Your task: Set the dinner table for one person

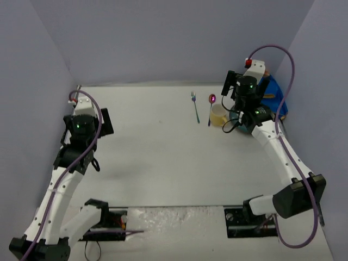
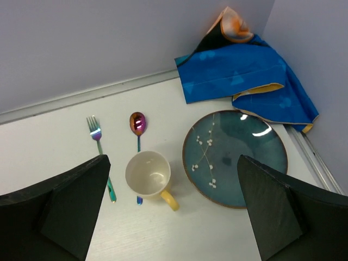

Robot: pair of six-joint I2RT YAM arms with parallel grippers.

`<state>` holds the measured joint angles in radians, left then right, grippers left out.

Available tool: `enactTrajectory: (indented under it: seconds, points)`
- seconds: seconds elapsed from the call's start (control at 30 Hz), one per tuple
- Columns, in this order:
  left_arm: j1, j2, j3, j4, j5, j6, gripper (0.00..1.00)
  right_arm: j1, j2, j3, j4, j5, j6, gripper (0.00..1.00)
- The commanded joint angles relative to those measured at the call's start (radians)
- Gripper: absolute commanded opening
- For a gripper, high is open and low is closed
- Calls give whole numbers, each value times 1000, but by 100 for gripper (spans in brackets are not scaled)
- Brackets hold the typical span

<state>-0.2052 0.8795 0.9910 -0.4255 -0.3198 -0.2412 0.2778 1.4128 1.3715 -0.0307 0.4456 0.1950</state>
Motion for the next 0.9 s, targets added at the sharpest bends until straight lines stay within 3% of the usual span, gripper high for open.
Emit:
enactTrajectory:
  seconds: [0.0, 0.23, 0.37, 0.87]
  points:
    - [-9, -25, -31, 95, -5, 16, 97, -131, 260, 242, 1, -85, 47, 100]
    - [-25, -56, -64, 73, -80, 53, 97, -205, 673, 544, 2, -236, -69, 100]
    - [-25, -46, -73, 82, -73, 60, 97, -222, 814, 637, 31, -235, -157, 99]
    - [-25, 11, -80, 84, -72, 76, 97, -273, 1014, 589, 326, -298, -262, 87]
